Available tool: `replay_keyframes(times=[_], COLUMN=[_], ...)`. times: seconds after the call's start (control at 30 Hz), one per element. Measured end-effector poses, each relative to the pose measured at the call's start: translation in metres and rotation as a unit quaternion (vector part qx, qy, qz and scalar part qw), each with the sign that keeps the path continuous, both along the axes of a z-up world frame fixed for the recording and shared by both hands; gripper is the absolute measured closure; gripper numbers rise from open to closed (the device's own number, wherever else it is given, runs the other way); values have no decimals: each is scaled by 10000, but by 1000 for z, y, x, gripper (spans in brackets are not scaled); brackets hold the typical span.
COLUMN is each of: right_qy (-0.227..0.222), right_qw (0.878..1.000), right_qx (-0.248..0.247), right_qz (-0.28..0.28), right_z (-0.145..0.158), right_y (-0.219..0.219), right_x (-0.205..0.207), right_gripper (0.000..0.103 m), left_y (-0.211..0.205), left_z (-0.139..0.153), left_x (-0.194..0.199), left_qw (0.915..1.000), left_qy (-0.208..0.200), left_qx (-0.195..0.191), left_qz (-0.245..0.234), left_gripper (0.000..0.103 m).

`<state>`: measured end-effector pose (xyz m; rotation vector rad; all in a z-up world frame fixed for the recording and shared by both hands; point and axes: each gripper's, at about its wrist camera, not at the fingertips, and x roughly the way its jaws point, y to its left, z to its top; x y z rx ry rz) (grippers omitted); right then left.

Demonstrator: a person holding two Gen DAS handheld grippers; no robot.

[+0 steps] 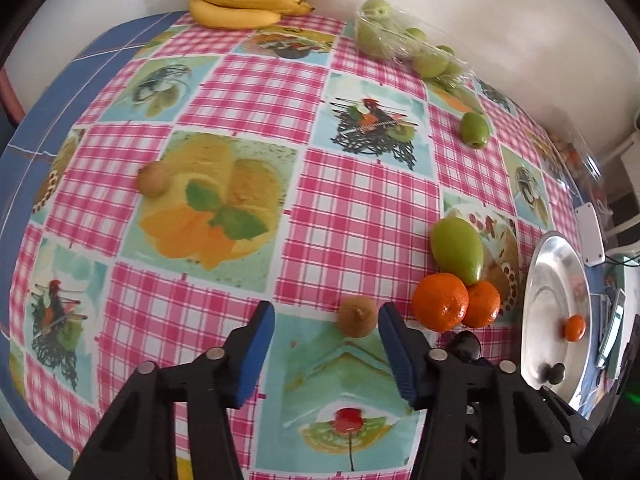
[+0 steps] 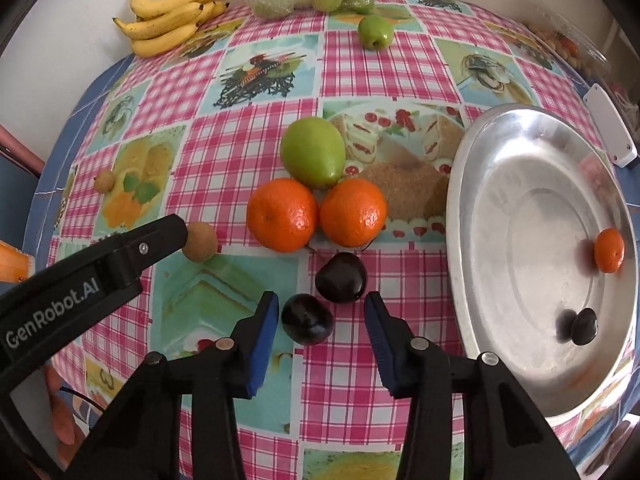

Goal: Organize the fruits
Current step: 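Grasp the second dark plum with the right tool while the left tool grasps the kiwi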

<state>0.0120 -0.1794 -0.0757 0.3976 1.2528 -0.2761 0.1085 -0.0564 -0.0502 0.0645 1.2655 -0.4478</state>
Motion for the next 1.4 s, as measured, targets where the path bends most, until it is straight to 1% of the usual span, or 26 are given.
replay_keyframes(times=[0.03, 0.07, 0.27, 0.37, 0.47, 0.6, 0.67, 0.83, 0.97, 1.1, 1.23, 1.4], right_qy=[14, 24, 11, 16, 2, 26, 54, 64, 5, -208, -441, -534], right_qw=[10000, 10000, 10000, 9999, 9999, 9998, 9997, 9996, 9994, 9988, 9982, 9977], right_qx=[28, 53, 89, 110, 147, 206, 247, 276, 354, 434, 400, 356], right_qz=[3, 3, -11, -14, -30, -36, -28, -32, -63, -84, -122, -225], right_z=[-1, -2, -2, -2, 0, 0, -1, -1, 2, 15, 32, 41], right_y=[0, 0, 0, 0, 0, 0, 2, 3, 0, -2, -4, -10], right_x=[0, 1, 1, 2, 1, -1, -1, 0, -2, -4, -8, -13], right_gripper=[59, 61, 63, 65, 68, 70, 71, 73, 74, 74, 74, 74], left_y=[-1, -2, -8, -13, -17, -19, -20, -22, -19, -15, -11, -6], left_z=[-1, -2, -4, -8, -12, -14, -15, -14, -12, 0, 13, 27], left_x=[0, 1, 1, 1, 1, 0, 1, -2, -2, -2, -1, -2], left_qw=[10000, 10000, 9999, 9998, 9997, 9996, 9995, 9994, 9994, 9996, 9997, 9994], left_qy=[19, 27, 10, 36, 83, 124, 157, 133, 170, 80, -13, -104], left_qx=[-20, -43, -77, -28, 6, 6, -13, 34, -1, -62, -140, -278], left_qz=[-19, -28, -126, -176, -220, -263, -278, -329, -297, -267, -213, -157], left_gripper=[53, 54, 57, 63, 67, 72, 76, 76, 76, 76, 76, 76])
